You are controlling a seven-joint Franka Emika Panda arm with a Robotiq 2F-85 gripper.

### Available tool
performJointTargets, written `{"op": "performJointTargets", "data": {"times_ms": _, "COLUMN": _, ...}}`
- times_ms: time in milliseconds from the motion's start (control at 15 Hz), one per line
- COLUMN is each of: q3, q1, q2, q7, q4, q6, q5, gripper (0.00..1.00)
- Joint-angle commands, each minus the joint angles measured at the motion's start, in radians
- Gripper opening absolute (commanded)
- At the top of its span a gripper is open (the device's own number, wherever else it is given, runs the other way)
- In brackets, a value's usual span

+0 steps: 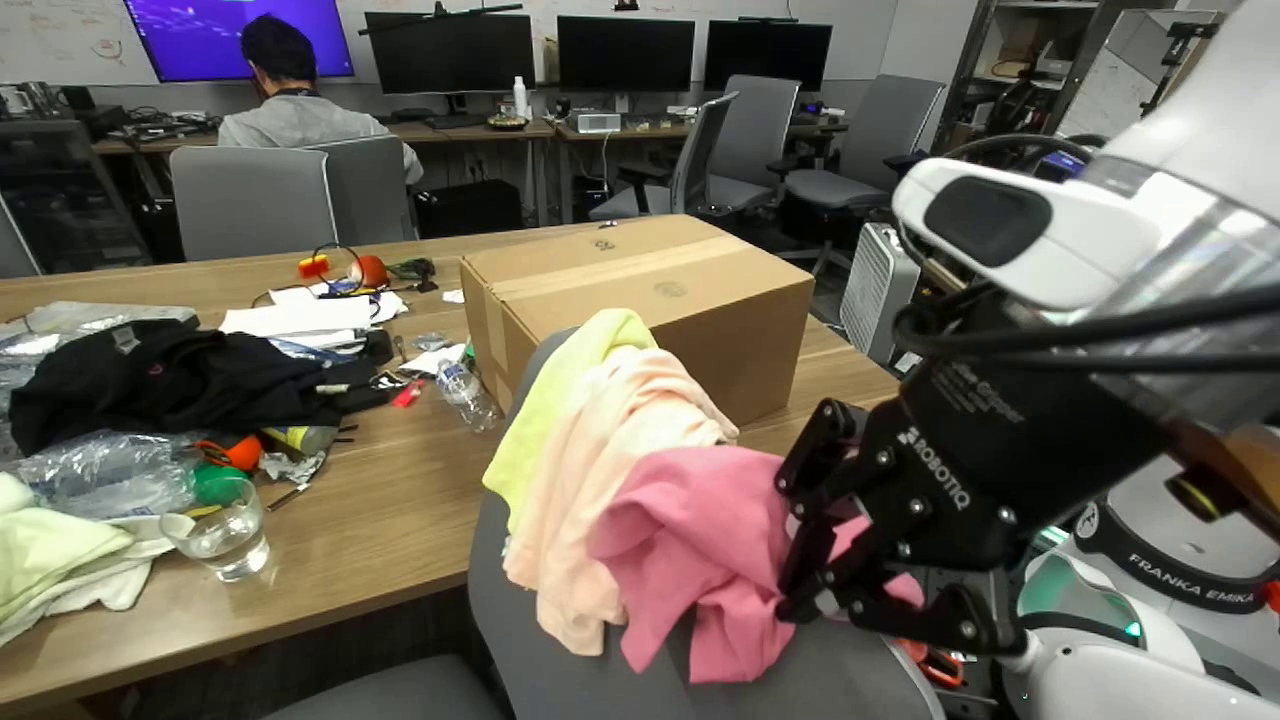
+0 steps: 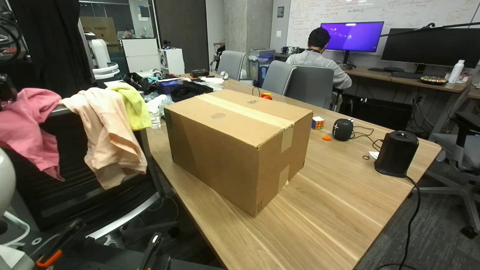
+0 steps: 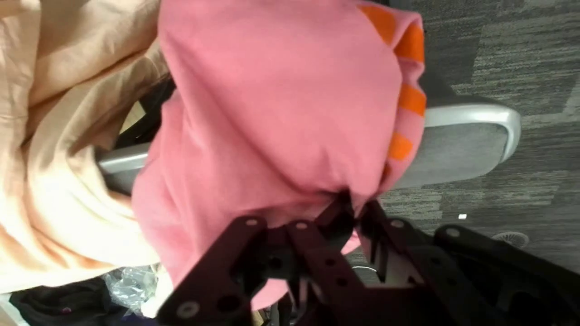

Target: Move the shirts from the chair to the box

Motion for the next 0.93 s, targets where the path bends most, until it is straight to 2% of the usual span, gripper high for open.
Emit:
{"op": "performJointTargets", "data": {"times_ms": 0, "q3": -0.156, "q1": 0.049, "q2": -0.094, "q7": -0.109, "q4": 0.001, "q6": -0.113, "q5": 0.045, "gripper": 0.05}}
{"op": "performJointTargets", "data": {"times_ms": 200, "q3": -0.287, "q1": 0.069, "q2": -0.162, "q7": -0.153, "q4": 0.010, "q6": -0.205, "q5": 0.033, "gripper": 0.05}}
{"op": "performJointTargets", "data": {"times_ms": 267, "q3": -0.386, "q1": 0.131, "q2": -0.158, "q7": -0.108, "q4": 0.018, "q6": -0.214, "q5": -0.052, "gripper": 0.05}}
{"op": "performJointTargets", "data": {"times_ms": 533, "q3": -0.522, "q1": 0.146, "q2": -0.201, "q7": -0.121, "q4": 0.076, "q6": -0.286, "q5": -0.083, "gripper": 0.05}}
{"op": "performJointTargets", "data": {"times_ms": 733, "q3": -0.583, "q1": 0.140, "q2": -0.212, "q7": -0.123, "q4": 0.115, "q6": -0.312, "q5": -0.082, "gripper": 0.05}}
{"op": "performJointTargets", "data": {"times_ms": 867, "q3": -0.600, "q1": 0.130, "q2": -0.216, "q7": -0.121, "q4": 0.128, "q6": -0.311, "q5": -0.082, "gripper": 0.05}}
